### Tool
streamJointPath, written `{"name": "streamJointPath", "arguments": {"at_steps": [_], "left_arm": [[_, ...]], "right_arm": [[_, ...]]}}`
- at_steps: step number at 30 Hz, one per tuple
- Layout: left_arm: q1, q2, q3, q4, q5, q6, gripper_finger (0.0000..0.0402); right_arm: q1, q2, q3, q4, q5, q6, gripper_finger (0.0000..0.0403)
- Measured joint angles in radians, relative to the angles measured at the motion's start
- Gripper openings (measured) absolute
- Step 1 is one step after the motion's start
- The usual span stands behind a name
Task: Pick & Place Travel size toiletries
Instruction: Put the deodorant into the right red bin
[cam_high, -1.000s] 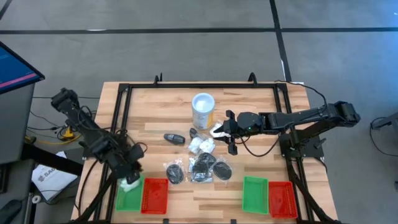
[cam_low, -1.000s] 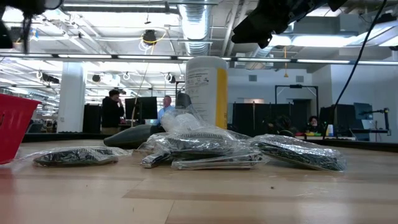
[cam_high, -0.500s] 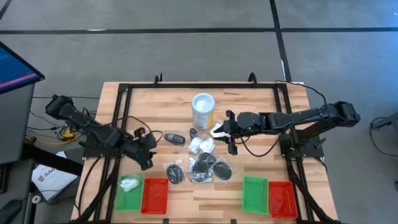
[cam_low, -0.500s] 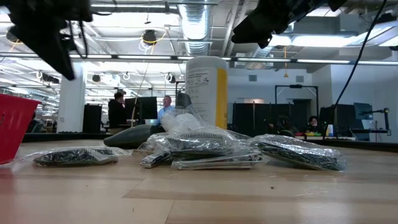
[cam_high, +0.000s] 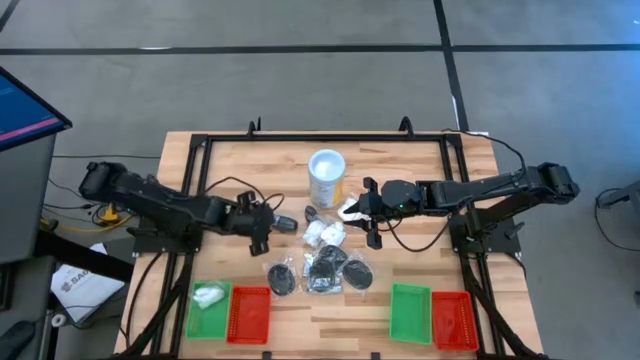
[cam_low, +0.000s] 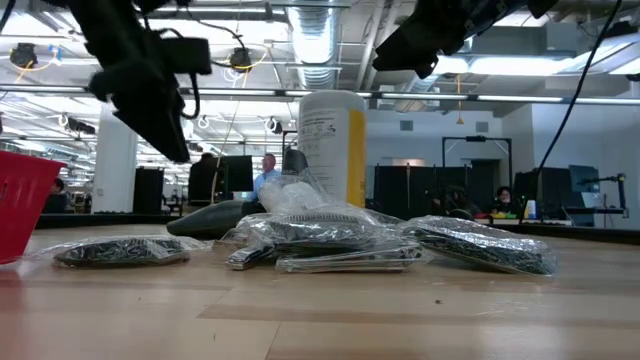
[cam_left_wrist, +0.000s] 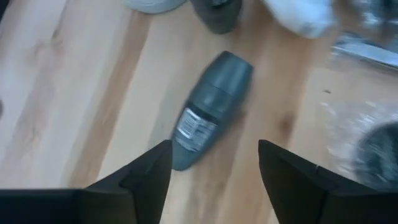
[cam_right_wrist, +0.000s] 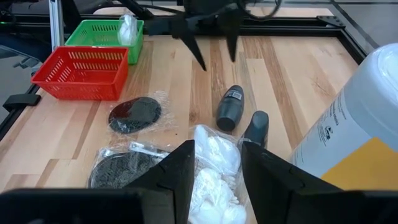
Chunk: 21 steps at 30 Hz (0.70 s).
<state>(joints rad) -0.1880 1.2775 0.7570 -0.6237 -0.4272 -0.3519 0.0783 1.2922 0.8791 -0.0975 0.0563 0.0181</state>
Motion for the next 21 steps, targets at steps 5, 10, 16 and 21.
{"name": "streamJointPath", "arguments": {"at_steps": [5,10,16,21], "left_arm": [[0.051,0.056,0.000,0.030,0.000,0.093,0.0247],[0.079,0.104,0.000,0.070,0.009,0.150,0.0261],[0.104,0.134,0.000,0.088,0.045,0.183,0.0271],[0.124,0.160,0.000,0.126,0.095,0.242,0.0270]], "right_arm": [[0.000,0.000,0.000,-0.001,0.000,-0.002,0.0123],[0.000,0.000,0.000,-0.002,0.000,-0.002,0.0123],[0.000,0.000,0.000,-0.002,0.000,-0.003,0.0123],[0.000,0.000,0.000,-0.001,0.000,-0.018,0.0123]]}}
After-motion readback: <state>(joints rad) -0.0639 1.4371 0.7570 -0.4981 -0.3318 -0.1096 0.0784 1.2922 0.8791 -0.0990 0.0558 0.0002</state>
